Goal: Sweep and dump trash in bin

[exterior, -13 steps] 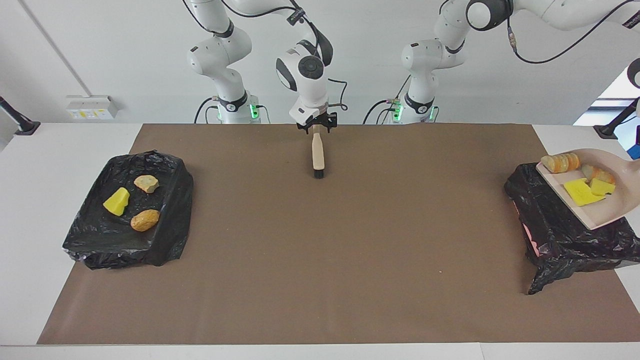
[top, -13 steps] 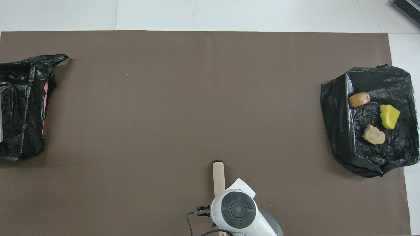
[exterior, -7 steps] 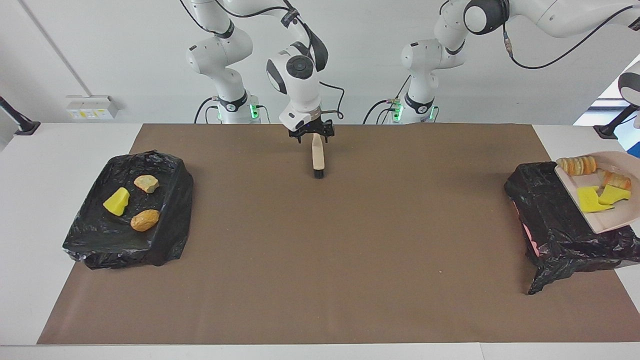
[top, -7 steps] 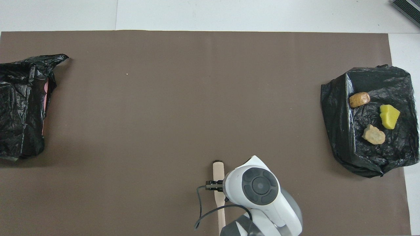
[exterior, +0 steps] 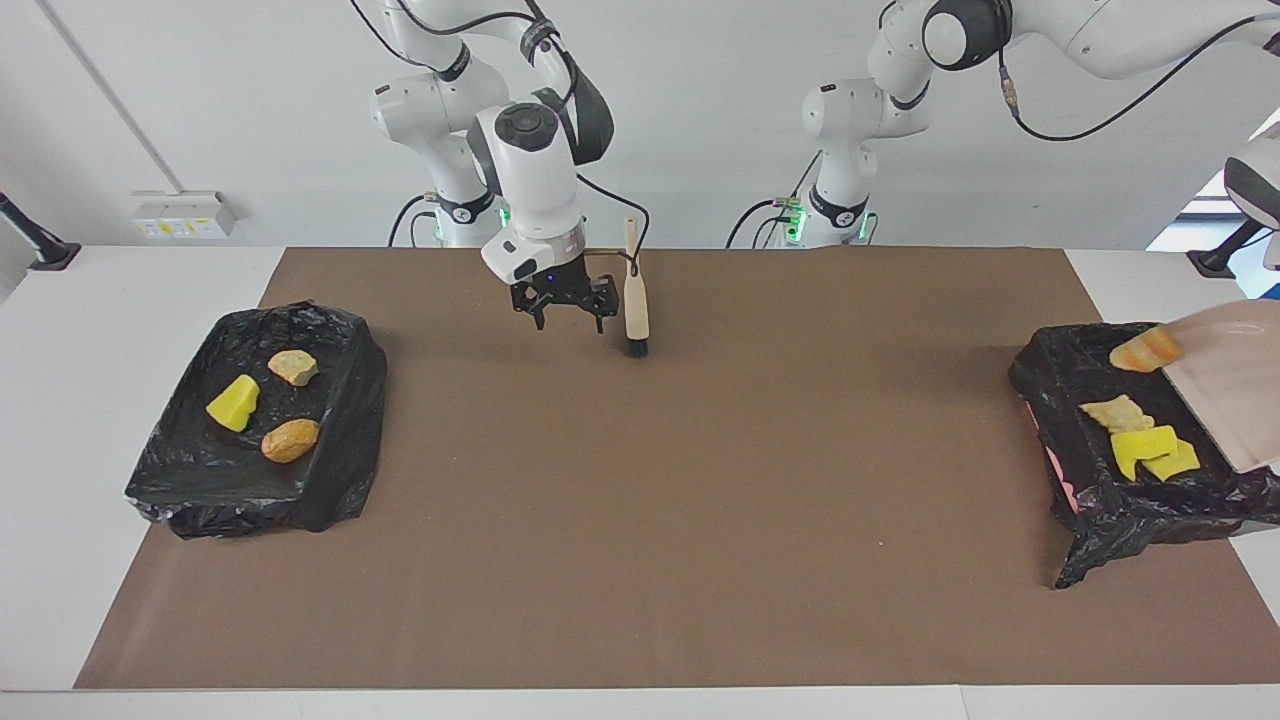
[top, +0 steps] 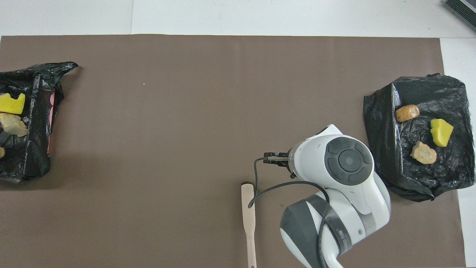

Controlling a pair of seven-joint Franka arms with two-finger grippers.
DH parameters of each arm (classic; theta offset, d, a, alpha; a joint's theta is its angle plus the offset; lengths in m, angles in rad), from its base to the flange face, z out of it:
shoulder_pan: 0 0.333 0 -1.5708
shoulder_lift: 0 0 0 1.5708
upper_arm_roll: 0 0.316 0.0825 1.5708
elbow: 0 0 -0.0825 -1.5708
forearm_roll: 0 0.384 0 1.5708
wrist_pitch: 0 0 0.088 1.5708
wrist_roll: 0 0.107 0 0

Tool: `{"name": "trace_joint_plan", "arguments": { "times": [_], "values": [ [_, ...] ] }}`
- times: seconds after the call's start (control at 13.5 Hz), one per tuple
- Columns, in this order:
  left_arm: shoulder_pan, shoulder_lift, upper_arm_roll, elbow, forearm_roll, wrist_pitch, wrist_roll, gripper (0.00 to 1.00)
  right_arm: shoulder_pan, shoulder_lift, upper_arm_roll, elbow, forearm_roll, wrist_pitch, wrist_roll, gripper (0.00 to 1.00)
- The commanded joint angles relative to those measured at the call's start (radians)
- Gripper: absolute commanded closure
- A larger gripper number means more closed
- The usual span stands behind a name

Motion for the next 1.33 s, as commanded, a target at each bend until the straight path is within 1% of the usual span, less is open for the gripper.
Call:
{"name": "trace_joint_plan", "arguments": {
  "times": [0.0, 0.07, 0.22, 0.44, 0.59, 0.67, 0.82, 0.89, 1.04, 1.11, 1.26],
  "values": [
    [-0.019, -0.017, 0.007, -0.006, 0.066, -0.004, -0.066, 1.0, -0.047, 0.018, 0.013, 0.106, -0.07, -0.104, -0.059, 0.0],
    [-0.019, -0.02, 0.009, -0.001, 0.071, -0.007, -0.065, 1.0, -0.067, 0.015, 0.011, 0.144, -0.07, -0.15, -0.099, 0.0],
    [-0.022, -0.057, -0.003, -0.004, 0.063, -0.028, -0.06, 1.0, -0.118, 0.01, 0.011, 0.239, -0.07, -0.258, -0.159, 0.0],
    [-0.02, -0.103, -0.059, -0.026, 0.051, -0.077, -0.068, 1.0, -0.182, -0.002, 0.008, 0.339, -0.066, -0.369, -0.236, 0.0],
    [-0.02, -0.13, -0.1, -0.07, -0.021, -0.093, -0.067, 1.0, -0.205, -0.016, 0.006, 0.396, -0.054, -0.437, -0.247, 0.0],
    [-0.02, -0.136, -0.121, -0.081, -0.076, -0.126, -0.067, 1.0, -0.206, -0.017, 0.008, 0.431, -0.058, -0.472, -0.248, 0.0],
    [-0.02, -0.166, -0.151, -0.137, -0.244, -0.136, -0.077, 1.0, -0.213, -0.019, 0.005, 0.479, -0.049, -0.529, -0.25, 0.0],
    [-0.02, -0.173, -0.158, -0.148, -0.307, -0.147, -0.094, 1.0, -0.221, -0.021, -0.015, 0.501, -0.046, -0.552, -0.253, 0.0],
    [-0.02, -0.195, -0.21, -0.191, -0.358, -0.16, -0.138, 1.0, -0.23, -0.034, -0.03, 0.548, -0.037, -0.592, -0.254, 0.0],
    [-0.022, -0.207, -0.233, -0.223, -0.378, -0.17, -0.192, 1.0, -0.235, -0.039, -0.046, 0.552, -0.031, -0.596, -0.254, 0.0],
    [-0.022, -0.224, -0.321, -0.28, -0.394, -0.214, -0.385, 1.0, -0.241, -0.066, -0.088, 0.552, -0.017, -0.595, -0.254, 0.0]
  ]
}}
